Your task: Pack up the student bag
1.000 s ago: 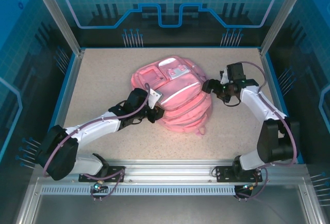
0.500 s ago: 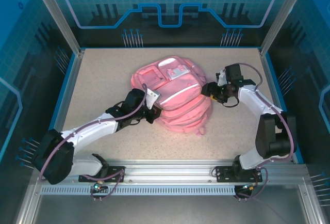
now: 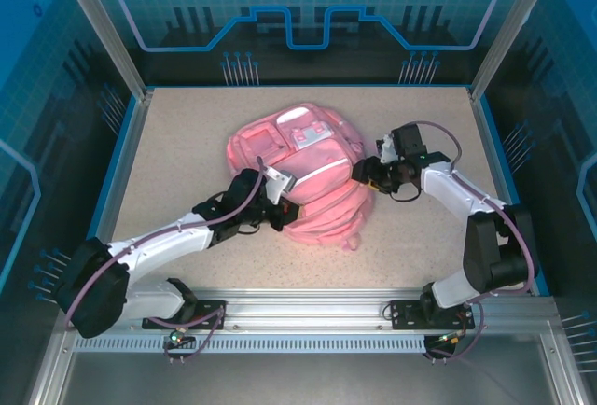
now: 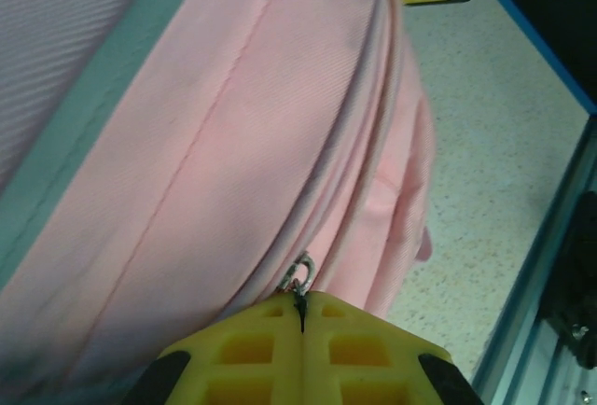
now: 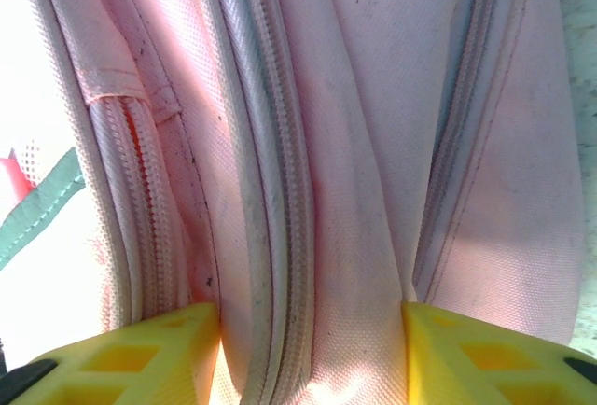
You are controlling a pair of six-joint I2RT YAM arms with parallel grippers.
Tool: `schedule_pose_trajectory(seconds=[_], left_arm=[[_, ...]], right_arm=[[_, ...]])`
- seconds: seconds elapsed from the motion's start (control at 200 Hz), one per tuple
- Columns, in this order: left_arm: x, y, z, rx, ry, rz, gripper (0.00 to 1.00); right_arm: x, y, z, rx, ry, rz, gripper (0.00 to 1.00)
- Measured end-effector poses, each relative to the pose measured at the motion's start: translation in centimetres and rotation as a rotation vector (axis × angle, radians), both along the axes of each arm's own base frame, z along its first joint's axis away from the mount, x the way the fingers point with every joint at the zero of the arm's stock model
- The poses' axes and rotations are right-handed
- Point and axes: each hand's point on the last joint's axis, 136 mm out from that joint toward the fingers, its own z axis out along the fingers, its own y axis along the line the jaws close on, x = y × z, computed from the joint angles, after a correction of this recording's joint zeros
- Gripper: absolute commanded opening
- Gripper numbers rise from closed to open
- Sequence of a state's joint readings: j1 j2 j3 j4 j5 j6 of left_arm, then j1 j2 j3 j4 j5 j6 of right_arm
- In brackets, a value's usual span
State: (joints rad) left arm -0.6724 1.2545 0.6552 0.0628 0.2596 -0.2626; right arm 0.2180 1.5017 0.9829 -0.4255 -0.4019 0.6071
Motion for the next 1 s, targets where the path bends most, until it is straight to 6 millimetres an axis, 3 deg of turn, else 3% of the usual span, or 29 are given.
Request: schedule_pose_trajectory(seconds=[0.155,0.25,0.32,0.54,0.63,0.725,0.835,0.946,1.001], left_arm=[[-0.7,-3.2,0.2,-0.050,0.012,-0.051,0.00],[0.0,-4.2,0.3,-0.069,0.024,-0.039,0.00],[0.7,-4.5,0.5,-0.074,0.031,-0.016,0.10],[1.2,-4.2,2.2,-0.080,0.031,0.031,0.54],[1.5,-2.9,3.6,-0.077,0.031,0.080,0.66],[2.7,-0.8,5.2,-0.078,0.016,0.164,0.74],[4.9,3.1,6.1,-0.071,0.020,0.330,0.79],[6.7,7.7,5.6,-0.041,0.050,0.519,0.84],[7.2,9.6,5.3,-0.026,0.063,0.598,0.91]], right_arm=[[-0.8,1.7,0.3,0.015,0.002,0.032,0.53],[-1.2,2.1,0.6,0.010,-0.002,0.046,0.56],[-1.3,1.7,1.0,-0.010,-0.017,0.037,0.58],[-2.1,-0.7,3.9,-0.129,-0.130,0.003,0.62],[-2.6,-0.8,5.2,-0.175,-0.192,0.014,0.62],[-3.5,0.6,6.0,-0.222,-0.250,0.070,0.62],[-4.9,3.4,6.4,-0.279,-0.308,0.162,0.62],[-6.5,6.7,6.4,-0.335,-0.360,0.257,0.61],[-7.1,8.4,6.3,-0.374,-0.385,0.301,0.61]])
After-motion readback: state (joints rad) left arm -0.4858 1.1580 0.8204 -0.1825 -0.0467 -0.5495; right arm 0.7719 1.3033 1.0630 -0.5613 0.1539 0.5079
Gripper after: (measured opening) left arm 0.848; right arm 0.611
